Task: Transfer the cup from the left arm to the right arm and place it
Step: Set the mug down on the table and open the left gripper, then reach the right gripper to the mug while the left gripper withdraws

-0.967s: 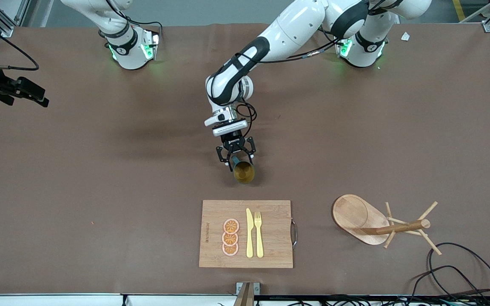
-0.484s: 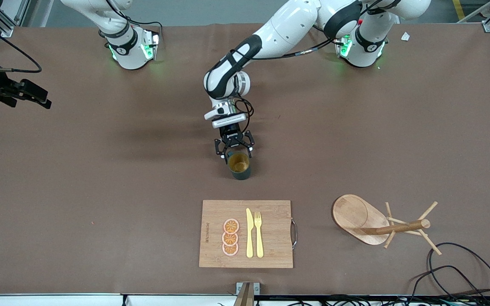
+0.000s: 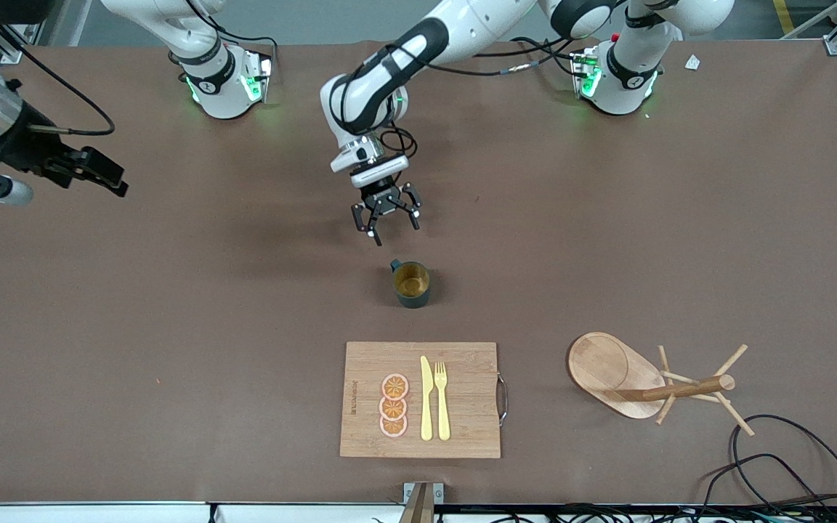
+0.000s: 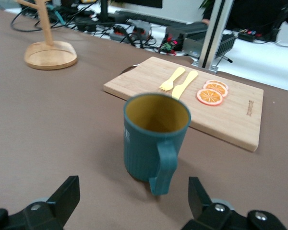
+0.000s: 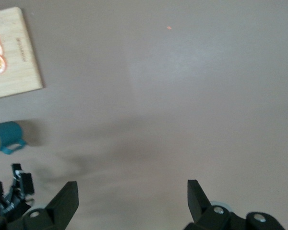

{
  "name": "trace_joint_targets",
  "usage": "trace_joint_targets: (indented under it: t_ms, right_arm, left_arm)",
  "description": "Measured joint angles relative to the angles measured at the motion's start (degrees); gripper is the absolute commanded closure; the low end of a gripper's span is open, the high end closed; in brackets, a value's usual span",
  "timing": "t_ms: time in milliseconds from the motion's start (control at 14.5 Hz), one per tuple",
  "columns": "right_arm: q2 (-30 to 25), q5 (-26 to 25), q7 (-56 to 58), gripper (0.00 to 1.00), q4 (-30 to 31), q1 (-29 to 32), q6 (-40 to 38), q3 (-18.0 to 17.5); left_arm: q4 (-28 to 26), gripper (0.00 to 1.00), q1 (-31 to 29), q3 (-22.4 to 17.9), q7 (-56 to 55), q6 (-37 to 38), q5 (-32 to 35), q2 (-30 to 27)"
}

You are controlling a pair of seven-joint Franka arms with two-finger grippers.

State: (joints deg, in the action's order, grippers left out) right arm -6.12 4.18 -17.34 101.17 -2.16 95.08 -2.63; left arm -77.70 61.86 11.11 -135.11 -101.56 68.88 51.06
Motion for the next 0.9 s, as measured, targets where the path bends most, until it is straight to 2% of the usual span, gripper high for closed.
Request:
trace_joint_targets:
  t_ms: [207, 345, 553, 691, 898]
  right_arm:
    - [3.3, 1.6, -4.0, 0.0, 0.1, -2.6, 4.6, 0.0]
    - [6.0, 3.1, -7.6, 0.0, 0.1, -4.8, 8.0, -0.1]
    - [9.5, 3.8, -14.8, 0.0, 0.1, -9.4, 13.0, -0.2]
    - [11.9, 3.9, -20.4, 0.0, 0.0, -12.8, 16.5, -0.2]
    - [16.6, 3.9, -31.0, 0.0, -1.4, -19.0, 21.6, -0.3]
  left_arm:
    - [0.6, 0.01, -1.8, -0.1, 7.3, 0.3, -10.6, -7.7]
    - [0.8, 0.01, -5.0, -0.2, 13.4, 0.4, -17.7, -13.5]
    - [0.6, 0.01, -12.4, -0.3, 23.9, 0.5, -26.7, -20.9]
    - [0.5, 0.0, -18.3, -0.3, 31.0, 0.5, -31.1, -23.6]
    - [0.6, 0.01, -27.9, -0.2, 47.9, 0.3, -39.5, -27.3]
